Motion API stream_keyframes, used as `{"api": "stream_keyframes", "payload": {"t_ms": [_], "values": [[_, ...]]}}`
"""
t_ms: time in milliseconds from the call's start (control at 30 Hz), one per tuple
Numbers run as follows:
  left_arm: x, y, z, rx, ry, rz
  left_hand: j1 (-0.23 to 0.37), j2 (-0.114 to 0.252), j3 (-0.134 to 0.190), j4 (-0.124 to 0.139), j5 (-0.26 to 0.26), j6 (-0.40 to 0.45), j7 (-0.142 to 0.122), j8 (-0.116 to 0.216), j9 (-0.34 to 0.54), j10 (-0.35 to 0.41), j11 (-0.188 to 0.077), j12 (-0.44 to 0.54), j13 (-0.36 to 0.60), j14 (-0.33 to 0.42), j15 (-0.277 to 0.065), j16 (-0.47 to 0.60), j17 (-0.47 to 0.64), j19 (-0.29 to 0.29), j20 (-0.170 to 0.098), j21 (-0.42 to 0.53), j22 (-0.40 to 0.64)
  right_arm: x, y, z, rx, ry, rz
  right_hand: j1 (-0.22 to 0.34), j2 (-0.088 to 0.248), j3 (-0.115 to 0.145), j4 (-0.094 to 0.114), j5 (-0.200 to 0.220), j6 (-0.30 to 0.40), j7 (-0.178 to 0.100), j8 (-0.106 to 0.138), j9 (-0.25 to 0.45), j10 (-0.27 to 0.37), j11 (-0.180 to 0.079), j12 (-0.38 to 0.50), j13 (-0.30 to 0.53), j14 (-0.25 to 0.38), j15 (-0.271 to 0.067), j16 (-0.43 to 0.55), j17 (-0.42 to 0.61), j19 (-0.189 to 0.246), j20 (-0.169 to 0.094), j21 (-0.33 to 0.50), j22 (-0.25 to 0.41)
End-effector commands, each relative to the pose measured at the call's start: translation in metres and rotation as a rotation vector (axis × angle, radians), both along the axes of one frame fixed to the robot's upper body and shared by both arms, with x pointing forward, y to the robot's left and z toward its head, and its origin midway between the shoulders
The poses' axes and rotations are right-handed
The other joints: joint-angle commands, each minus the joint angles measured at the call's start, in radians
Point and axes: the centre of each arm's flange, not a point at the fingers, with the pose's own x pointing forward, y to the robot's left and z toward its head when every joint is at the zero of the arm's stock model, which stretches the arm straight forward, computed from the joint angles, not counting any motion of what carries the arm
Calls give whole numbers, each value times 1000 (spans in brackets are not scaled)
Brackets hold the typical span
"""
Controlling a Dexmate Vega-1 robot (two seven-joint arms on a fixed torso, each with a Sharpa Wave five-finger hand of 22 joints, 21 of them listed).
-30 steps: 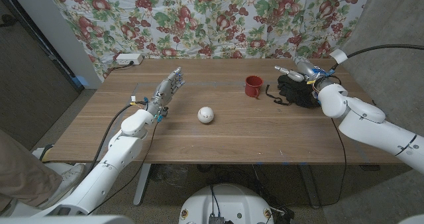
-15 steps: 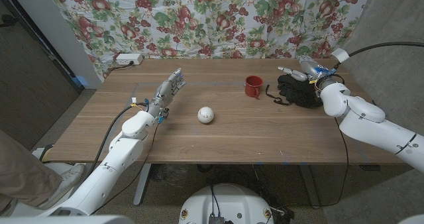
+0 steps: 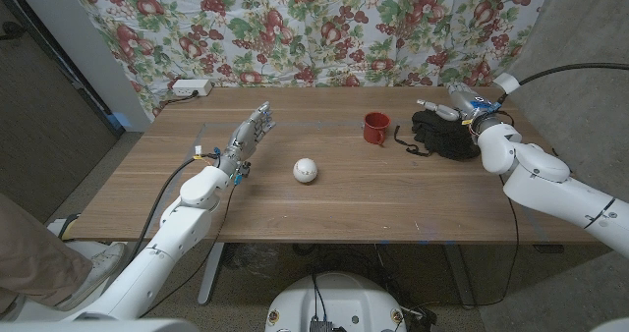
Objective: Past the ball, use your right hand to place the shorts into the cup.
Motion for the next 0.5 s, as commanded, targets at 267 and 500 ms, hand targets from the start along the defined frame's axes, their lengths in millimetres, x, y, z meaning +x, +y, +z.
{"api": "stream_keyframes", "payload": {"t_ms": [267, 500], "values": [[-7, 2, -1, 0, 3, 13, 7, -1, 1, 1, -6, 5, -3, 0, 3, 7, 0, 3, 5, -6, -53, 2, 3, -2, -37, 7, 3, 16, -9, 0, -27, 12, -26, -24, -6, -19, 7, 10, 4, 1, 5, 3, -6, -6, 5, 6, -6, -6, 1, 2, 1, -2, 3, 1], [-6, 0, -1, 2, 1, 7, 8, -1, 1, 2, -7, 6, -2, 0, 3, 7, -1, 3, 5, -8, -51, 2, 3, -2, -38, 7, 3, 20, -12, 2, -48, 29, -44, -21, -6, -21, 5, 15, -4, 3, 2, 3, -18, -4, 1, 6, -18, -5, -3, 1, -3, -2, 1, 1]]}}
